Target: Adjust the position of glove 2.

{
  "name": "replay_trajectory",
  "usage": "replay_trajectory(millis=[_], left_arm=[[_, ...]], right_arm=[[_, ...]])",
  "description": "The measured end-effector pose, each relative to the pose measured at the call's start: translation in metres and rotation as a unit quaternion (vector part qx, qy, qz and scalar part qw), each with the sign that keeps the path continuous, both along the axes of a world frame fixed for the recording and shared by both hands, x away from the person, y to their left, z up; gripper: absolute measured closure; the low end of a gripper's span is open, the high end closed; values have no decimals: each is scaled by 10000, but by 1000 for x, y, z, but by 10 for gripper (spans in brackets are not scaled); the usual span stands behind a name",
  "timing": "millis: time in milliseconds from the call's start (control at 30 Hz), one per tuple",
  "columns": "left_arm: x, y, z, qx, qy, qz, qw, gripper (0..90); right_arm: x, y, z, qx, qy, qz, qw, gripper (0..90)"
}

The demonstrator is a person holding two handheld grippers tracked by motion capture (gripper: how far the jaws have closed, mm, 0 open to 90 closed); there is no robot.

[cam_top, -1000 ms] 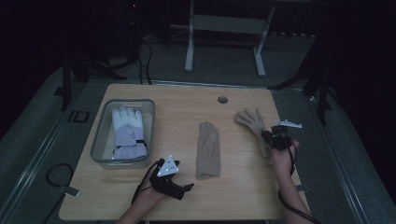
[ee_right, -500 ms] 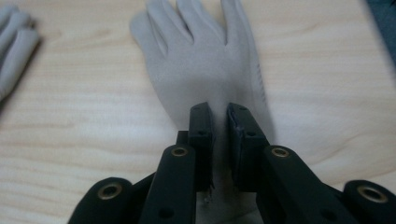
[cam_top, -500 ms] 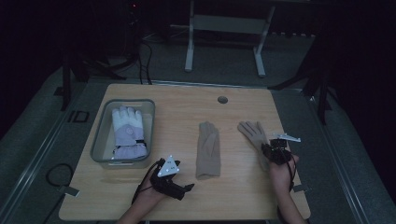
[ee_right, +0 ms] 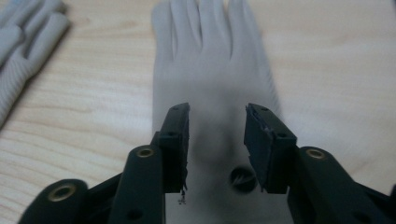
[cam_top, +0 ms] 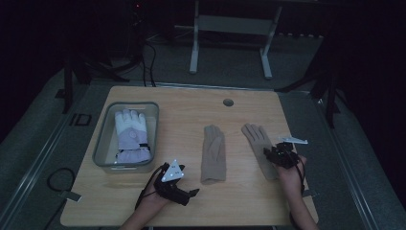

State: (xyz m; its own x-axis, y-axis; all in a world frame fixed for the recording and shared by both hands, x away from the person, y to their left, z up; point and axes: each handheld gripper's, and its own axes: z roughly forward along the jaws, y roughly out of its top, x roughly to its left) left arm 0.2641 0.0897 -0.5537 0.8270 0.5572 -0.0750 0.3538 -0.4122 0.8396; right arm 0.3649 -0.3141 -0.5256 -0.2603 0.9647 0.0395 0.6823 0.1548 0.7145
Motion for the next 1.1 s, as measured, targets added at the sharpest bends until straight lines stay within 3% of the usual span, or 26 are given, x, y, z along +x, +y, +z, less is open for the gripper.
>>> replay_trajectory(millis=[33,67,167,267,367,500,567,667,733,800,867,900,933,1000,1100], left_arm=[[0,0,0,4,-7,-1,10000,14],[0,0,0,7,-8,1,10000,14],[0,1,0,14,-4,4,10000,13],[0,1,0,6,-16,7,10000,14],[0,0,0,-23,-13,12,10000,14],[0,1,0,-49,-12,9,10000,13],[0,2,0,-83,-9,28,10000,14],[0,3,1,-98,-36,49,9999,14],[-1,4,1,-95,-34,44,9999,14],[-1,4,0,-85,-28,32,10000,14],[-1,3,1,-111,-13,28,9999,14],[-1,3,1,-100,-23,26,9999,14],[-2,3,2,-82,-44,17,10000,14],[-2,4,2,-95,-42,17,9999,14],[-1,4,2,-87,-44,30,9999,14]], right_arm=[[5,-5,6,-28,-134,322,9994,568],[5,-5,6,-28,-134,322,9994,568],[11,-10,11,159,-212,850,9960,581],[13,-10,9,-26,-347,1179,9924,560],[18,-12,1,-247,-386,1304,9904,530],[25,-16,-11,-237,-241,1293,9910,538],[27,-17,-17,115,-168,1380,9902,532],[30,-16,-26,-16,-85,1350,9908,522],[29,-15,-29,-78,-232,1364,9904,542],[25,-12,-31,-27,-343,1241,9917,635],[24,-12,-32,-7,-370,1197,9921,657],[23,-11,-32,1,-392,1106,9931,737],[20,-6,-32,-149,-456,930,9945,798],[19,-4,-32,-237,-478,898,9945,810],[17,3,-28,-239,-409,568,9973,835]])
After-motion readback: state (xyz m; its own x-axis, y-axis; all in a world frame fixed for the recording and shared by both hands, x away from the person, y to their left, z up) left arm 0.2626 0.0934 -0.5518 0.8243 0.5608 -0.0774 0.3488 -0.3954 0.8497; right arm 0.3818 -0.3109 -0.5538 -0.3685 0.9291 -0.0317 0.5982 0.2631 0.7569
